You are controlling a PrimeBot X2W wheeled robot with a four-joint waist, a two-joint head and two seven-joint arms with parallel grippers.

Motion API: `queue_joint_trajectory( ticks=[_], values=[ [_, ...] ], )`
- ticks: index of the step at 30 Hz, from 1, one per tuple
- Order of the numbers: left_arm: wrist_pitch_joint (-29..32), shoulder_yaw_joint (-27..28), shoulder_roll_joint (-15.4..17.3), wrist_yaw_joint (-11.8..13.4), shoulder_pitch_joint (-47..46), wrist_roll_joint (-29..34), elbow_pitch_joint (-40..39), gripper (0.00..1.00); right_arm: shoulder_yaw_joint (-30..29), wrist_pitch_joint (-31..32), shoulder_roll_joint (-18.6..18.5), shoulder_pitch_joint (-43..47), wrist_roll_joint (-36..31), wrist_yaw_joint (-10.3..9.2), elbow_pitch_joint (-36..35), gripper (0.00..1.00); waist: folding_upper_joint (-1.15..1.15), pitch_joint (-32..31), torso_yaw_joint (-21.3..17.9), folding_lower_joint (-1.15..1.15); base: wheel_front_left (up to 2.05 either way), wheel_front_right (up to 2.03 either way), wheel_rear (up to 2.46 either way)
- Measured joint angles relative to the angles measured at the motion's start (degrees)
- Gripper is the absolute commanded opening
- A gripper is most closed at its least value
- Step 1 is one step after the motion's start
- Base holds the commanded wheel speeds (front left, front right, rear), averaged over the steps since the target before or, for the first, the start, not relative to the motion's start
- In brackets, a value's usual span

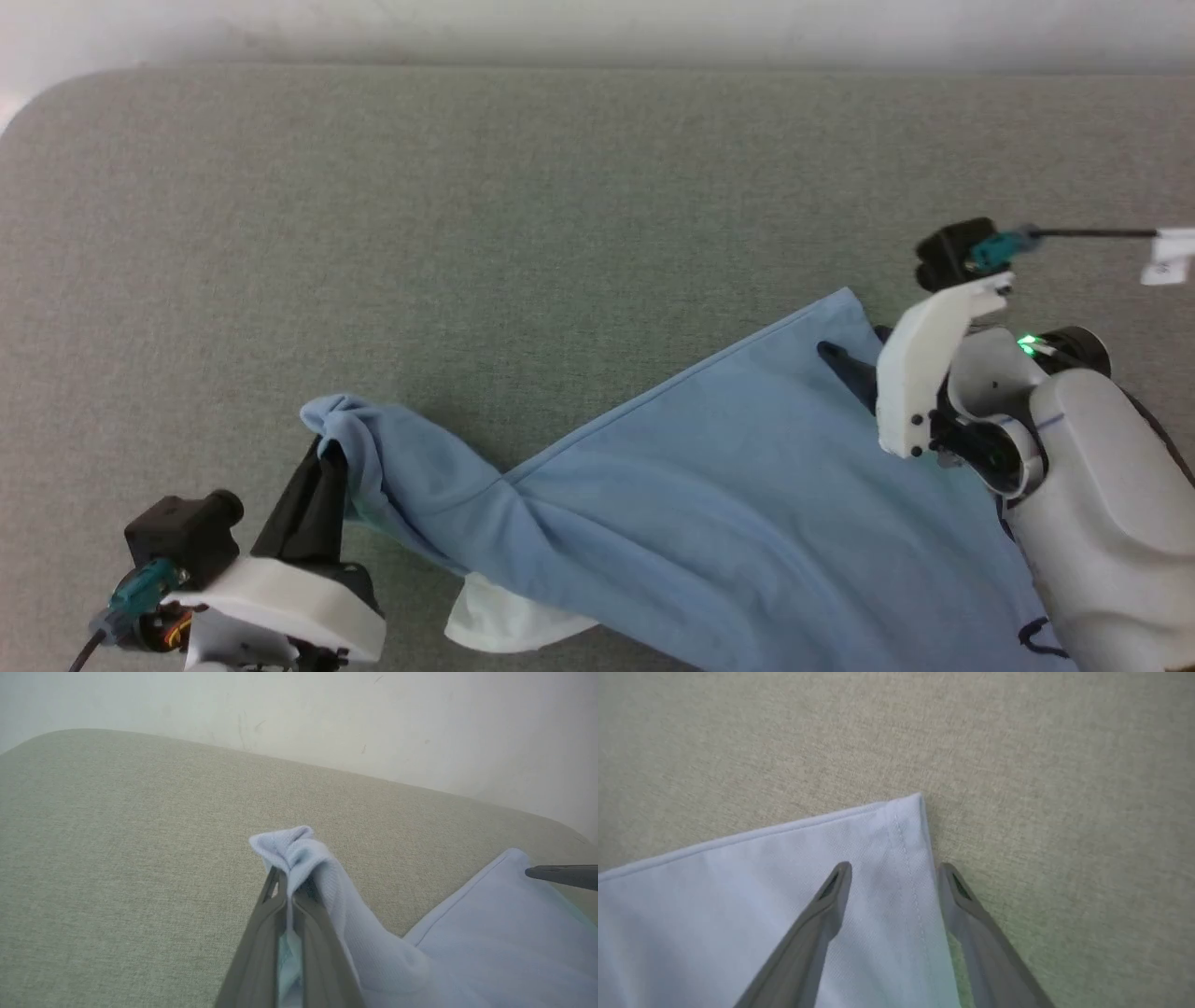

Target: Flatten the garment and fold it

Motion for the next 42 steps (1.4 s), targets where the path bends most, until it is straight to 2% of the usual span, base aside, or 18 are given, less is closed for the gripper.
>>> queue_joint_trajectory(
  ticks=[3, 6, 7, 8, 10, 14, 18, 24, 28, 34, 37, 42],
  values=[
    [-0.43, -0.20, -0.40, -0.54, -0.77, -0.01, 1.09, 0.00, 2.87, 2.29, -0.29, -3.18, 1.36, -0.01, 4.15, 1.00, 0.00, 1.18, 1.04, 0.00, 0.00, 0.00, 0.00],
    [-0.82, -0.54, -0.79, -1.00, -1.25, -0.02, 2.16, 0.00, 5.73, 7.26, -1.32, -6.15, 3.56, -0.05, 6.58, 1.00, 0.00, 1.84, 1.99, -0.02, 0.00, 0.00, 0.00],
    [-0.86, -0.62, -0.91, -1.05, -1.38, -0.02, 2.44, 0.00, 6.87, 8.95, -1.77, -7.01, 4.09, -0.09, 6.98, 0.95, 0.00, 1.95, 2.23, -0.02, 0.00, 0.00, 0.00],
    [-0.91, -0.68, -0.99, -1.07, -1.45, -0.02, 2.70, 0.00, 7.81, 10.40, -2.20, -7.77, 4.44, -0.10, 7.25, 0.47, 0.00, 1.98, 2.39, -0.02, 0.00, 0.00, 0.00],
    [-0.93, -0.69, -1.02, -1.32, -1.49, -0.08, 3.30, 0.00, 9.22, 12.69, -2.68, -8.77, 5.64, -0.10, 7.68, 0.00, 0.00, 1.80, 2.46, -0.02, 0.00, 0.00, 0.00],
    [-1.09, -0.62, -0.86, -1.49, -1.51, -0.47, 4.14, 0.00, 11.81, 13.27, -3.38, -8.66, 7.75, -0.09, 7.23, 0.00, 0.00, 0.72, 2.07, -0.01, 0.00, 0.00, 0.00],
    [-1.07, -0.26, 0.08, -1.90, -2.32, -0.45, 4.77, 0.00, 13.06, 8.12, -4.81, -7.33, 8.21, -0.01, 4.45, 0.00, 0.00, -1.00, 1.34, -0.01, 0.00, 0.00, 0.00],
    [0.74, 0.52, 3.03, -4.16, -10.51, 0.46, 6.26, 0.00, 9.61, 1.91, -9.01, -7.41, 7.61, 0.00, -2.14, 0.00, 0.00, -4.47, -0.06, -0.02, 0.00, 0.00, 0.00],
    [3.36, 1.20, 4.99, -7.19, -20.47, 0.58, 9.87, 0.00, 5.77, -1.38, -11.62, -8.94, 5.16, 0.00, -4.99, 0.00, 0.00, -6.32, -1.48, -0.02, 0.00, 0.00, 0.00],
    [4.68, 1.51, 4.16, -11.70, -39.51, 0.64, 22.23, 0.00, 2.10, -7.83, -12.03, -16.45, 2.12, 0.02, -5.61, 0.00, 0.00, -6.24, -4.13, -0.02, 0.00, 0.00, 0.00],
    [3.13, 1.13, 3.28, -13.45, -50.03, 2.65, 29.64, 0.00, 0.27, -12.94, -11.71, -22.60, -0.34, 0.09, -3.90, 0.00, 0.00, -4.56, -5.17, -0.01, 0.00, 0.00, 0.00],
    [-0.75, 0.69, 2.42, -14.70, -65.46, 6.48, 38.89, 0.00, -2.60, -23.09, -10.39, -33.17, -5.30, 0.13, -0.65, 0.00, 0.00, -0.91, -6.61, 0.00, 0.00, 0.00, 0.00]
  ],
)
